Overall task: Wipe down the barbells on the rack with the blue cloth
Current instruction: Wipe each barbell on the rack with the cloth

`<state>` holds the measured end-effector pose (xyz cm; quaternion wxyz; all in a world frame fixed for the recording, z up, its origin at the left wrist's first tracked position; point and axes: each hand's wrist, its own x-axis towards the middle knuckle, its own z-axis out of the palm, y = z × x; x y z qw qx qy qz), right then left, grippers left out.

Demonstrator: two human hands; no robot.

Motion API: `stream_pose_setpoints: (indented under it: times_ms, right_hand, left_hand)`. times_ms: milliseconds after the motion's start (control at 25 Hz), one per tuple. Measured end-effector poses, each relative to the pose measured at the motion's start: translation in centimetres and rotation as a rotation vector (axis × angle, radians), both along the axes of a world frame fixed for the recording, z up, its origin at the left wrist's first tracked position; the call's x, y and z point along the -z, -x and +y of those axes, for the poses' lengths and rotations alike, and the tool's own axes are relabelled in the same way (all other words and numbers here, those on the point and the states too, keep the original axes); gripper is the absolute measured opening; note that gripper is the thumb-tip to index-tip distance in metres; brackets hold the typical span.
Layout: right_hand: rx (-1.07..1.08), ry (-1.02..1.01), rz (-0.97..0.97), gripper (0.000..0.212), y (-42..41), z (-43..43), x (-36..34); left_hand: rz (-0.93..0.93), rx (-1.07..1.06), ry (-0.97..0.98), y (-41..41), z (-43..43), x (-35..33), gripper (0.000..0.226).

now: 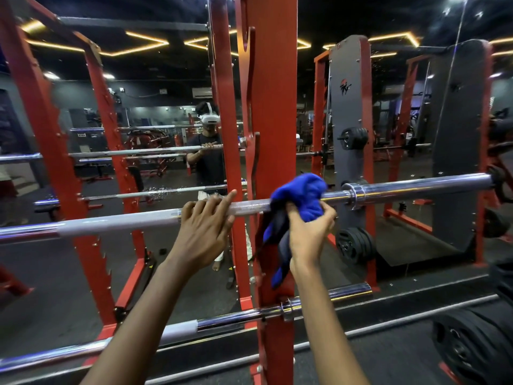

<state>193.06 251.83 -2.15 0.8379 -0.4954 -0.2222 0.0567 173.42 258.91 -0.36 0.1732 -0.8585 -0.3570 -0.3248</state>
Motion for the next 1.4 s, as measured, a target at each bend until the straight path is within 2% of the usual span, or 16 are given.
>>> stream_pose_setpoints:
  times_ms: [80, 160, 240, 320, 400, 520, 640, 720, 800, 920, 1080, 1240, 1400]
  right_hand:
    - [0.135, 0.132, -0.437, 0.043, 1.9, -0.2, -1.0]
    - [0.169, 0.244, -0.682, 0.04, 2.2, 0.4, -1.6]
    - [0.256, 0.32, -0.777, 0.044, 0.5, 0.6, -1.9]
    - [0.372, 0.34, -0.714, 0.049, -2.3, 0.5, -2.8]
    - [0.373, 0.358, -0.624, 0.045, -4.2, 0.2, -3.1]
    - [0.23, 0.468, -0.839, 0.047, -2.2, -0.1, -2.2]
    - [0.287, 0.518, -1.035, 0.049, -2.6, -0.4, -0.9]
    - [0.359, 0.471, -0.96, 0.04, -5.1, -0.6, -1.1]
    - [0.39, 0.435, -0.784, 0.031, -6.3, -0.6, -1.6]
    - [0.408, 0.432, -0.629, 0.028, -4.0, 0.3, -2.1]
    - [0.328, 0.42, -0.845, 0.024, -1.9, 0.2, -1.4]
    - [0.414, 0.31, -0.738, 0.027, -4.2, -0.3, -1.6]
    - [0.181, 0.24, -0.709, 0.029, -2.0, -0.8, -2.4]
  left_hand:
    - [-0.02, 0.019, 0.039, 0.0, -0.1, 0.2, 0.059]
    - [-0.052, 0.02, 0.085, 0.1, -0.1, 0.4, 0.06]
    - [-0.059, 0.028, 0.105, 0.4, -0.2, 0.3, 0.061]
    - [-0.027, 0.039, 0.127, 0.9, -0.2, 0.4, 0.064]
    - [0.002, 0.041, 0.181, 0.8, -0.2, 0.2, 0.066]
    - [0.002, 0.026, 0.206, 0.1, -0.2, 0.1, 0.067]
    - [0.001, 0.044, 0.224, 0.0, -0.3, 0.2, 0.068]
    - [-0.009, 0.074, 0.262, 0.2, -0.3, 0.1, 0.068]
    - [-0.026, 0.076, 0.264, 0.4, -0.5, -0.1, 0.068]
    - [-0.003, 0.06, 0.233, 0.3, -0.3, 0.3, 0.065]
    - [0.069, 0.021, 0.119, 0.5, 0.4, 0.3, 0.063]
    - [0.08, -0.035, -0.035, 4.8, 1.2, -0.5, 0.058]
    - [0.036, -0.092, -0.042, 9.5, 2.4, -0.2, 0.059]
